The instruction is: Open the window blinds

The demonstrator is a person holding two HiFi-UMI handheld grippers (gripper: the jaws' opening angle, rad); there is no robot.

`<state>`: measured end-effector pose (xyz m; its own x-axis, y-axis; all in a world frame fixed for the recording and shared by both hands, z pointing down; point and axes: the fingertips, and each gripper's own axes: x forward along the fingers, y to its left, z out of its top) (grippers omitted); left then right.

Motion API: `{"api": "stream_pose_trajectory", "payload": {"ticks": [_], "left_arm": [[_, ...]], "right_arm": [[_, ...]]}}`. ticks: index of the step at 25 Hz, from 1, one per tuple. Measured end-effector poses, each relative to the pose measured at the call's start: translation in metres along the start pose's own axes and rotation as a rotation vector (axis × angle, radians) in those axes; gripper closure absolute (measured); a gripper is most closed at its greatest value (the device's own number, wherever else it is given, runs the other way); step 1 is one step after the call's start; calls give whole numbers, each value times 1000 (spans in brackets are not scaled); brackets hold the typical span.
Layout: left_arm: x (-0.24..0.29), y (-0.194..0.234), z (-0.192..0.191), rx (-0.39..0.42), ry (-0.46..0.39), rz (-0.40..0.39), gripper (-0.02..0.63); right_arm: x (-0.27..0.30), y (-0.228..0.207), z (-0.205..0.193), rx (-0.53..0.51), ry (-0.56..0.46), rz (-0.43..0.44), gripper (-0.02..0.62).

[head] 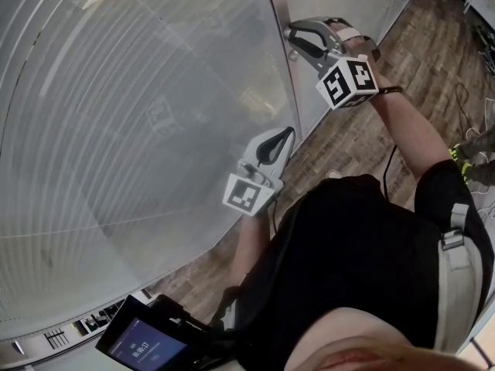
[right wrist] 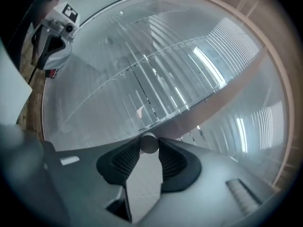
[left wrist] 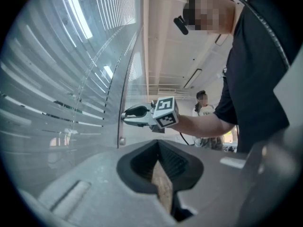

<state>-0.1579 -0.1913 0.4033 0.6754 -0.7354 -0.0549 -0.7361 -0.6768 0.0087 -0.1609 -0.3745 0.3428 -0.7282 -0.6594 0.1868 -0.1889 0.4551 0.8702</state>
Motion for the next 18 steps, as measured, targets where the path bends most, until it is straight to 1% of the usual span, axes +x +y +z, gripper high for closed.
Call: {"api": "stream_pose_trajectory", "payload": {"ticks": [5, 9, 14, 18], "left_arm": [[2, 0, 0, -1, 4, -3, 603], [3, -1, 0, 1, 1, -9, 603], [4, -5, 0, -6, -2, -22, 603], [2, -5, 4, -6, -9, -26, 603]], "right_arm": [[2, -7, -3, 306, -37, 8, 468], [2, -8, -5, 550, -71, 30, 468], [2, -10, -5, 758, -95, 30, 468], [4, -9, -8, 933, -129, 57, 468]]}}
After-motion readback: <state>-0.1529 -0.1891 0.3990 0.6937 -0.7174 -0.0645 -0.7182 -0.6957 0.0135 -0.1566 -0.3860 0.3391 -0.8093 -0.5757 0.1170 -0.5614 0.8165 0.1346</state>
